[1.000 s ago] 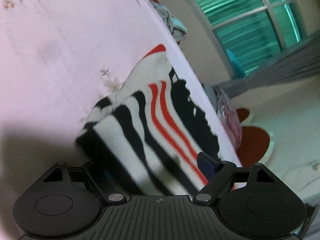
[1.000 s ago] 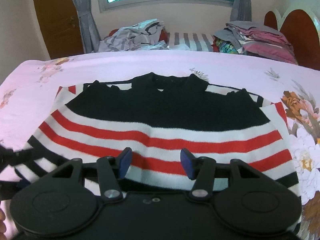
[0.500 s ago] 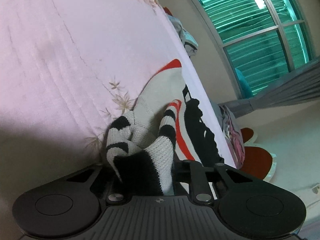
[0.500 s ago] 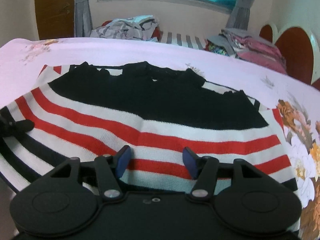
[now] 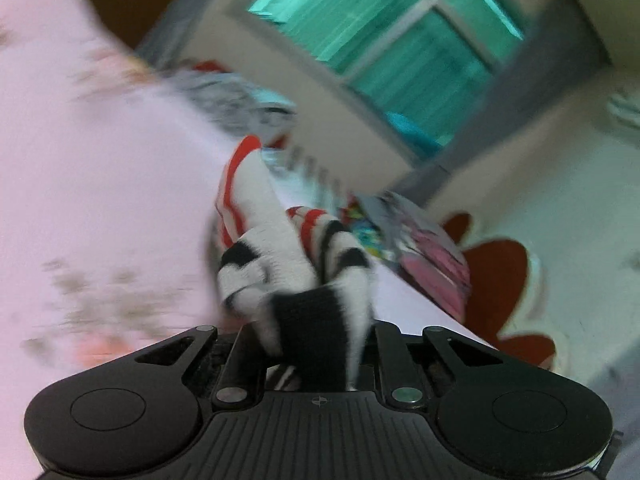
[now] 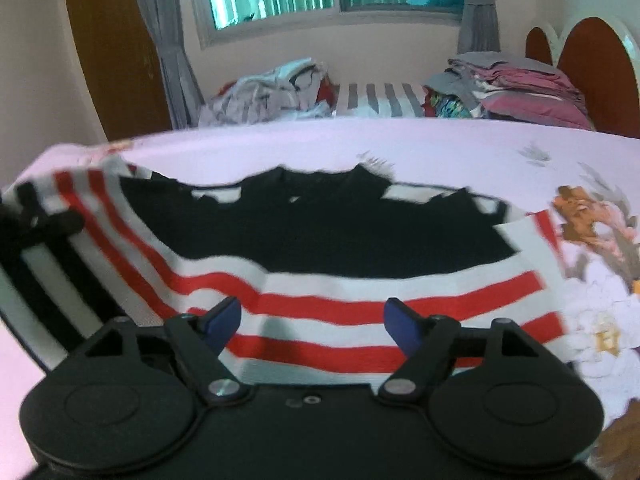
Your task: Fold small clothes
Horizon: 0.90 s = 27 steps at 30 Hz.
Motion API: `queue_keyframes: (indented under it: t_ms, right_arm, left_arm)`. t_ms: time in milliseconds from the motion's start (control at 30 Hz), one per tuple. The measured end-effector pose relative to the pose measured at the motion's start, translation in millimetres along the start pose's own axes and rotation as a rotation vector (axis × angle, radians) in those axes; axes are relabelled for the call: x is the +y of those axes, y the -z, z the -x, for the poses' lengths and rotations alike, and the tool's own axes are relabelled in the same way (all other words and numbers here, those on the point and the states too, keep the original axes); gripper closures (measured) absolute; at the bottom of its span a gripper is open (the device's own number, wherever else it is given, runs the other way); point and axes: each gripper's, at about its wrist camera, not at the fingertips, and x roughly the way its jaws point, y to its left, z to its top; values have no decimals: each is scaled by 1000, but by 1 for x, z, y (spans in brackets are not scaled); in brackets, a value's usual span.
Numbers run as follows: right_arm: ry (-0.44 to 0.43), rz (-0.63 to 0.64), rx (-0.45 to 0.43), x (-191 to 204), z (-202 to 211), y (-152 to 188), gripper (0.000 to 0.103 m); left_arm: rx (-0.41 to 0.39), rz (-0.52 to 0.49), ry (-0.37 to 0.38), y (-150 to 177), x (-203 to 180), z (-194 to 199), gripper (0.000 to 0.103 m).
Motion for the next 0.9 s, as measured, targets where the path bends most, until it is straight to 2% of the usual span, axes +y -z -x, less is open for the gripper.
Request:
queue_keyframes:
  t_ms: [133, 233, 300, 367, 467, 533, 600, 700, 800, 900]
  right_arm:
    - [5, -98, -25, -52, 30, 0, 26]
    - [31, -165, -14, -90, 43, 6, 26]
    - [56, -210, -6, -115, 50, 12, 28]
    - [57, -266, 2, -136, 55, 17, 28]
    - [10, -324, 2, -153, 60, 19, 27]
    - [-39, -340, -2, -154, 61, 15, 26]
    - [-90, -361, -3, -151, 58, 10, 26]
    - [-155, -377, 23, -144, 47, 2, 26]
    - [-202, -380, 80, -137, 35, -2, 26]
    - [-203, -380, 122, -132, 25, 0, 24]
  left_arm:
    - [66, -135, 84, 22, -62, -21, 88]
    - [144, -217, 108, 50, -88, -42, 88]
    - [221, -275, 113, 73, -101, -55, 87]
    - [271, -367, 86, 97, -112, -58, 87]
    - [275, -492, 44, 115, -122, -54, 82]
    - [272, -498, 58, 112, -125, -46, 54]
    - [288, -500, 96, 108, -127, -35, 39]
    - [304, -555, 132, 110, -134, -17, 37]
    - [316, -508, 145, 99, -125, 3, 37]
    - [267, -457, 125, 86, -110, 28, 37]
